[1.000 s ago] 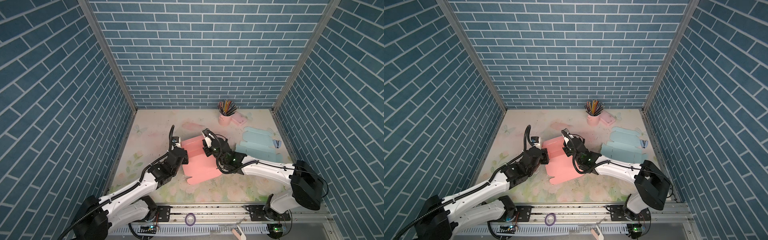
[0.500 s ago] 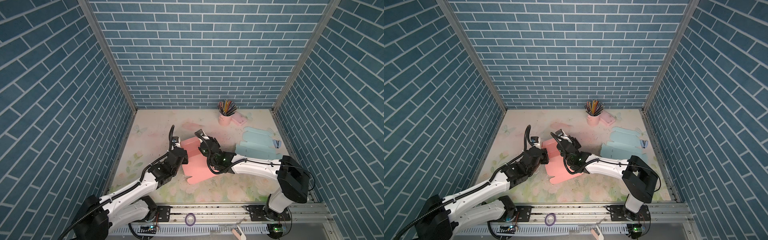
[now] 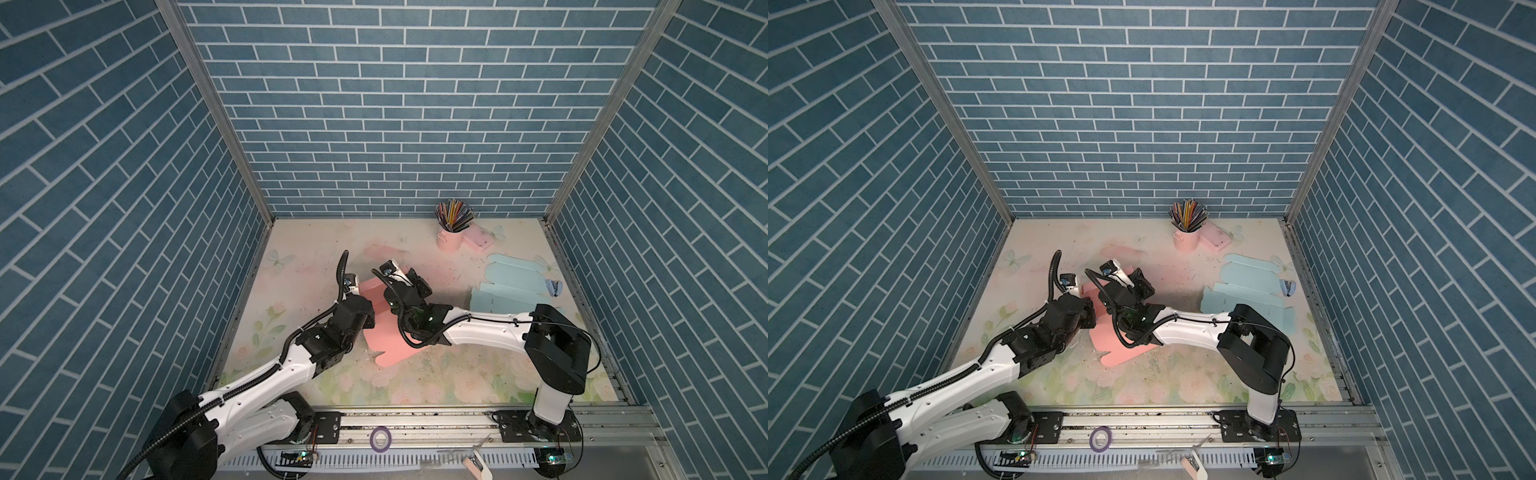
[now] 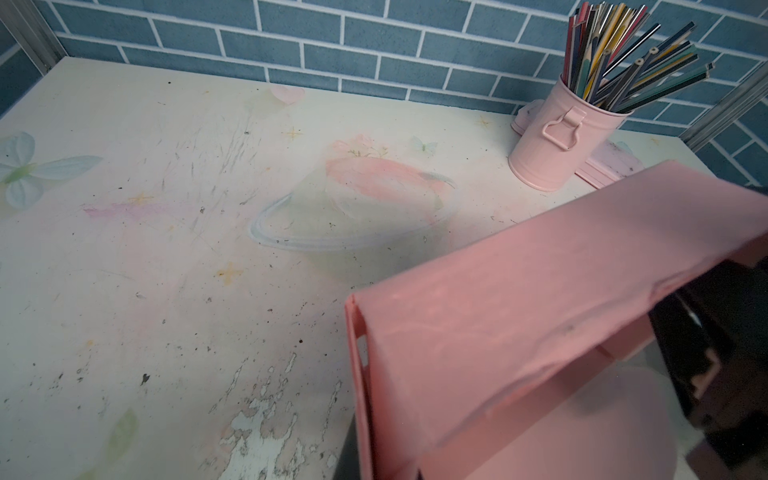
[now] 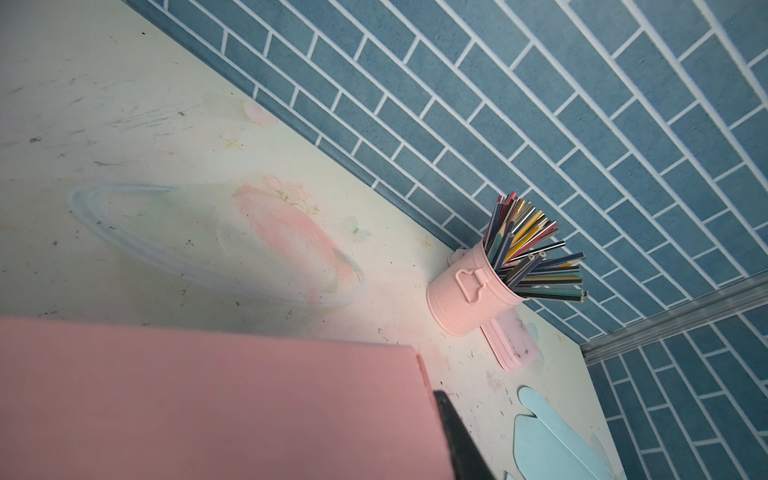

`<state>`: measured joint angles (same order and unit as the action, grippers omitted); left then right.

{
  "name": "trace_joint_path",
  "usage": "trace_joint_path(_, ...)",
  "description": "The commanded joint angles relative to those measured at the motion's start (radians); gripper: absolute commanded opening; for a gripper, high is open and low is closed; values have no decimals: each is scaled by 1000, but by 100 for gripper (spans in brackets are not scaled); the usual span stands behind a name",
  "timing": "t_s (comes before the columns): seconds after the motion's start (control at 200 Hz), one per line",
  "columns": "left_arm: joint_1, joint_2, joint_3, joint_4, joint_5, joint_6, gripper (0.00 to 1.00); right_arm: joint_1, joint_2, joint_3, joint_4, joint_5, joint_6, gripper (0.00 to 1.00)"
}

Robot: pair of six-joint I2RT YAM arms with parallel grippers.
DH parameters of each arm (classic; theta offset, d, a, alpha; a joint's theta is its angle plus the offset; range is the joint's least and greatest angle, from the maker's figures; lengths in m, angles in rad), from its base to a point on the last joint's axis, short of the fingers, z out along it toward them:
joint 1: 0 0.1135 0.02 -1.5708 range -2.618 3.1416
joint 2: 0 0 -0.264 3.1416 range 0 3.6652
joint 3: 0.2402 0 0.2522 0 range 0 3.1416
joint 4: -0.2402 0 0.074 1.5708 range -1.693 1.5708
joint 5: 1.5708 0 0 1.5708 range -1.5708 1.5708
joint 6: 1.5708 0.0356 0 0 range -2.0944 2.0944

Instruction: Fold the paper box

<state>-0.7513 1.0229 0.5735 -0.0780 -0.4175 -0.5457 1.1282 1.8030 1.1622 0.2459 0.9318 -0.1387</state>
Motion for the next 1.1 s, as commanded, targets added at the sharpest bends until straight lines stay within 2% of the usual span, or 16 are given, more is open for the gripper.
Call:
trace_joint_path(0.0, -14, -21, 14, 78, 62, -13, 0, 9, 19, 8, 23, -22, -24, 25)
trace_joint_path(0.175, -14, -24, 11, 83, 71, -21, 0, 7, 40, 10, 51, 15, -45, 15)
trace_joint_path(0.235, -14, -25, 7, 86, 72, -24, 0, 8, 48, 12, 62, 19, -58, 14)
trace_joint_path(0.445, -14, -31, 3, 90, 73, -27, 0, 8, 59, 10, 82, 13, -56, 32)
trace_joint_path(0.695, -15, -38, -9, 106, 75, -35, 0, 9, 59, -6, 104, 12, -47, 32)
trace_joint_path(0.81, -14, -37, -10, 110, 76, -39, 0, 10, 61, -12, 110, 7, -45, 24)
trace_joint_path(0.945, -14, -41, -9, 106, 69, -37, 0, 9, 48, -34, 131, 10, -51, 23)
trace_joint_path(1.0, -15, -43, -10, 106, 64, -36, 0, 10, 38, -45, 139, 6, -51, 26)
trace_joint_path(1.095, -13, -41, -12, 104, 56, -39, 0, 10, 8, -72, 164, -6, -51, 36)
